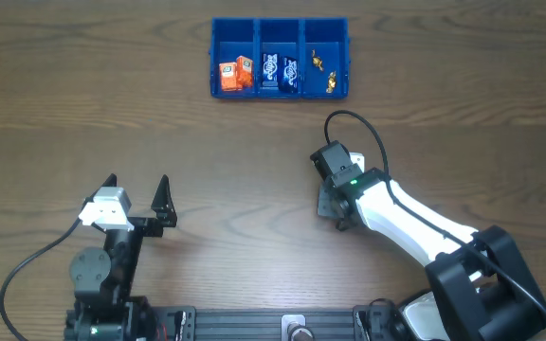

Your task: Sort Candies Into Trays

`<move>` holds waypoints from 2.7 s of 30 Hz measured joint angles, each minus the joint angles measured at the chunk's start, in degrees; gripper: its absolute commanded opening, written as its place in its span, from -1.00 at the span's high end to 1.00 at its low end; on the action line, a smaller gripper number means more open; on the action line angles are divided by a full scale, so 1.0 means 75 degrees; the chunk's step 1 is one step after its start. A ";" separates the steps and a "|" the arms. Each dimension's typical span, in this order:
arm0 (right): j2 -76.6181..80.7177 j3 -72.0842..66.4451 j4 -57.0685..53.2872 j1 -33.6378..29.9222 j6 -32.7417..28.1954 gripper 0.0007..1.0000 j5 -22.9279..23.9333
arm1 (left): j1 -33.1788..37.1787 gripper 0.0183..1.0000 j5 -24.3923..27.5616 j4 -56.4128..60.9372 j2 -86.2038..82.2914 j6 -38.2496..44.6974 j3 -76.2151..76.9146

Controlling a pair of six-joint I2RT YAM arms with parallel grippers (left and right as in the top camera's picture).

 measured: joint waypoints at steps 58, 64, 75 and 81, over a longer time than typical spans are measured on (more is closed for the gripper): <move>-1.1060 -0.3993 0.2608 -0.3733 -0.3558 -1.00 -0.0096 | 0.0000 -1.00 0.0000 -0.0015 0.0006 0.0000 0.0009; -1.1704 -0.5214 0.3768 -0.3733 -0.3829 -1.00 -0.0493 | 0.0000 -1.00 0.0000 -0.0012 0.0000 0.0000 0.0009; -1.1704 -0.5371 0.3663 -0.3783 -0.4470 -1.00 -0.0606 | 0.0000 -1.00 0.0003 -0.0012 0.0000 0.0000 0.0009; -1.1704 -0.5371 0.3663 -0.3783 -0.4473 -1.00 -0.0609 | 0.0000 -1.00 0.0003 -0.0012 0.0000 0.0000 0.0009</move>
